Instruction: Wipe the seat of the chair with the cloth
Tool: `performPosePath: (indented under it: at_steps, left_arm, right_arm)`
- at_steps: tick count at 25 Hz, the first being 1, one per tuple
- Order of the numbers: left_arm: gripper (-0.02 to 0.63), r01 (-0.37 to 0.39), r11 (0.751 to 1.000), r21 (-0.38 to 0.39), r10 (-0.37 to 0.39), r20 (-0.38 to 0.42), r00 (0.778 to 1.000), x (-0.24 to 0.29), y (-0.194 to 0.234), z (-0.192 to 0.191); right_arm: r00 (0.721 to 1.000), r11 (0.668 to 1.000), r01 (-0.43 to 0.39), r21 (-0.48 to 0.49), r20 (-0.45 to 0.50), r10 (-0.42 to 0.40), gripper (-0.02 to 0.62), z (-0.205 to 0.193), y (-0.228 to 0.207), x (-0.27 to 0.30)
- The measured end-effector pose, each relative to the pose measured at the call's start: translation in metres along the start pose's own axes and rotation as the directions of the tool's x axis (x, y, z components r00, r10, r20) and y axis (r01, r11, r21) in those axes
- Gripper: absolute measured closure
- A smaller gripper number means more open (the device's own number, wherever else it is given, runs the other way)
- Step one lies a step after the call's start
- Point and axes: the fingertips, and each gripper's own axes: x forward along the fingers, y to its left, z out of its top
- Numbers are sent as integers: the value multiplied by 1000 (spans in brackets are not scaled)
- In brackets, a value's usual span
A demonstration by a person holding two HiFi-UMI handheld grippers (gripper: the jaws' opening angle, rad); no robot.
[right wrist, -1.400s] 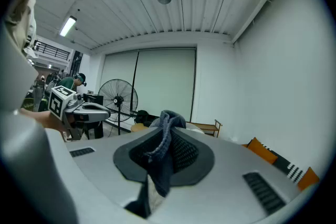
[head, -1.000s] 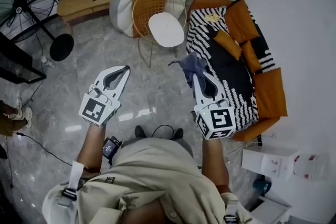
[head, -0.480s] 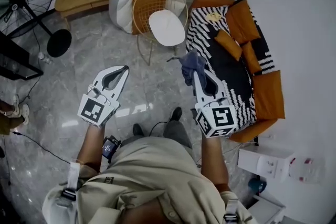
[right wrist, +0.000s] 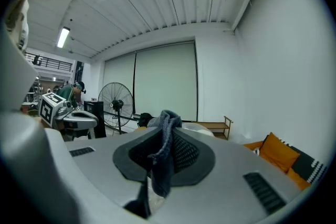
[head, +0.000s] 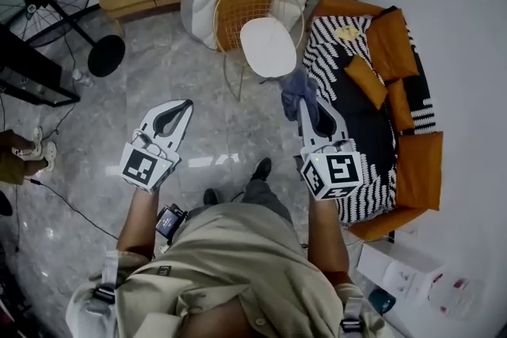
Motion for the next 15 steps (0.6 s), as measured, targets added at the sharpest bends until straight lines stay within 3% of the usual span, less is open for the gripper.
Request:
performPosePath:
  at_steps: [8,15]
  left_arm:
    - [591,-50,999,-21,49,-40,998,112,-13,23]
    - [591,-93,996,-5,92,-58,994,171,-22,31]
  right_arm:
    - [997,997,-76,5,-17,76,543,7,-106,54]
    - [993,993,-118,25,-11,118,543,1,-168,83]
